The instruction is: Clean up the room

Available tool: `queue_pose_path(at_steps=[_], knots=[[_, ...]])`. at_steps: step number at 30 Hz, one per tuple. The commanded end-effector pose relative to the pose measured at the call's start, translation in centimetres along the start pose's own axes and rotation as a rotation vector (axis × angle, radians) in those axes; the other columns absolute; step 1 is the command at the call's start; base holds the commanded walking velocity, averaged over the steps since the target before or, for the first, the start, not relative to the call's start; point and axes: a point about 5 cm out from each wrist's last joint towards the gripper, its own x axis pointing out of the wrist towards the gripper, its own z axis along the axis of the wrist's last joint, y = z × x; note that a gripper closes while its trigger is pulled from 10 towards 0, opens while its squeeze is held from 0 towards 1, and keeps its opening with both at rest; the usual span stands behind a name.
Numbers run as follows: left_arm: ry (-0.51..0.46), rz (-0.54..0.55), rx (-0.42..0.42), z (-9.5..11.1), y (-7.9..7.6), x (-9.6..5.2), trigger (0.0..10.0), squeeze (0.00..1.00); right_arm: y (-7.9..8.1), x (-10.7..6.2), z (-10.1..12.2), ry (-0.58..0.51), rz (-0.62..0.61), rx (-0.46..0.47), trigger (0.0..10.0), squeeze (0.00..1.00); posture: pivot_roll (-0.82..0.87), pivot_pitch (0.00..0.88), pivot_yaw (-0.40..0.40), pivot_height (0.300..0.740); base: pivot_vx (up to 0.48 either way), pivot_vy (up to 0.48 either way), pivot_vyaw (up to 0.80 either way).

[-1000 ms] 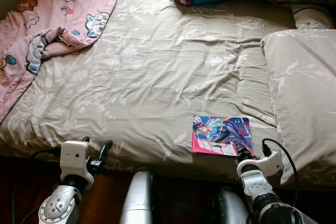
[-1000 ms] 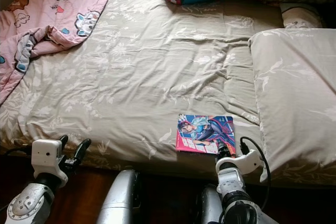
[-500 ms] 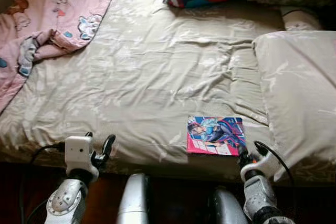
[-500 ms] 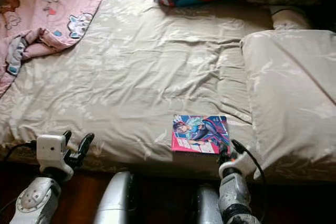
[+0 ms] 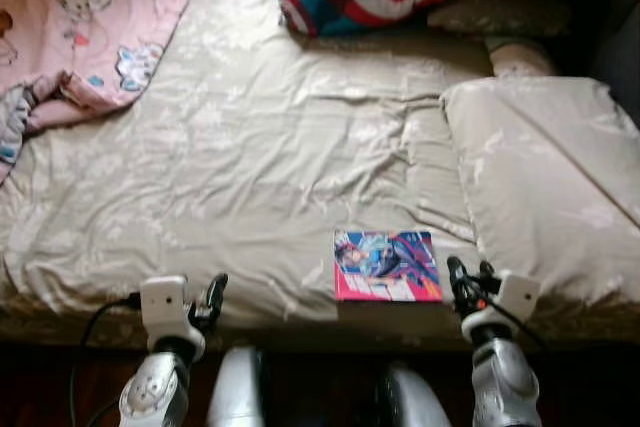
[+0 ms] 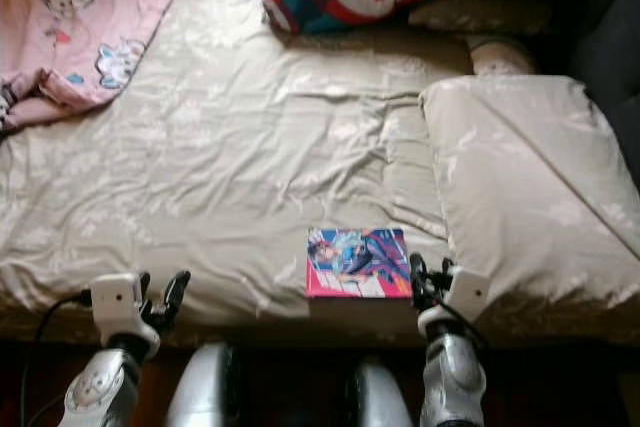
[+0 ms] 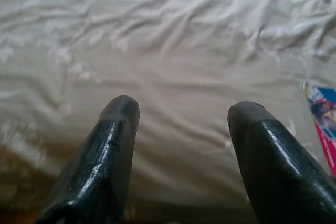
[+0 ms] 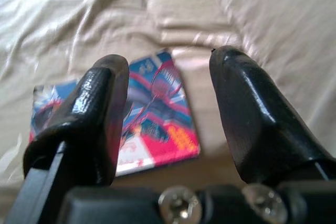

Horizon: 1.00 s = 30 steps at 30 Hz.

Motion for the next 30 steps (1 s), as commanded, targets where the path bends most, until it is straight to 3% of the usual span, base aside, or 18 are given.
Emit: queue_pose_path(at_steps=[1,4,11,15,19,26,30], knots=[[0.075,0.034,-0.028,-2.2,0.9,-0.7,10.0,0.0,-0.3,-0.8,-1.8,0.099,-0.013,-0.01,10.0,0.0,0.11,0.184,-0.058,0.713,0.0,0.0,0.0],[0.188,0.044,-0.034,-5.0,1.7,-1.2,10.0,0.0,-0.4,-1.8,-3.8,0.223,-0.022,-0.017,10.0,0.0,0.11,0.169,-0.058,0.733,0.0,0.0,0.0],[0.402,0.057,-0.043,-8.8,2.3,-2.1,10.0,0.0,-1.6,-3.7,-6.4,0.406,-0.076,-0.049,10.0,0.0,0.11,0.139,-0.06,0.74,0.0,0.0,0.0],[0.577,0.038,0.012,-11.4,2.2,-3.2,10.0,0.0,-2.8,-5.8,-8.5,0.557,-0.169,0.029,10.0,0.0,0.11,0.114,-0.055,0.74,0.0,0.0,0.0],[0.664,0.018,0.08,-12.6,1.9,-4.0,10.0,0.0,-3.6,-7.3,-9.5,0.63,-0.228,0.009,10.0,0.0,0.12,0.107,-0.048,0.74,0.0,0.0,0.0],[0.69,0.012,0.1,-13.0,2.0,-4.0,10.0,0.0,-2.9,-7.8,-10.2,0.629,-0.284,0.104,10.0,0.0,0.08,0.076,-0.02,0.74,0.0,0.0,0.0],[0.68,0.039,0.086,-13.0,2.0,-4.0,10.0,0.0,-1.9,-7.9,-10.7,0.672,-0.23,0.064,10.0,0.0,0.09,0.067,-0.018,0.74,0.0,0.0,0.0]])
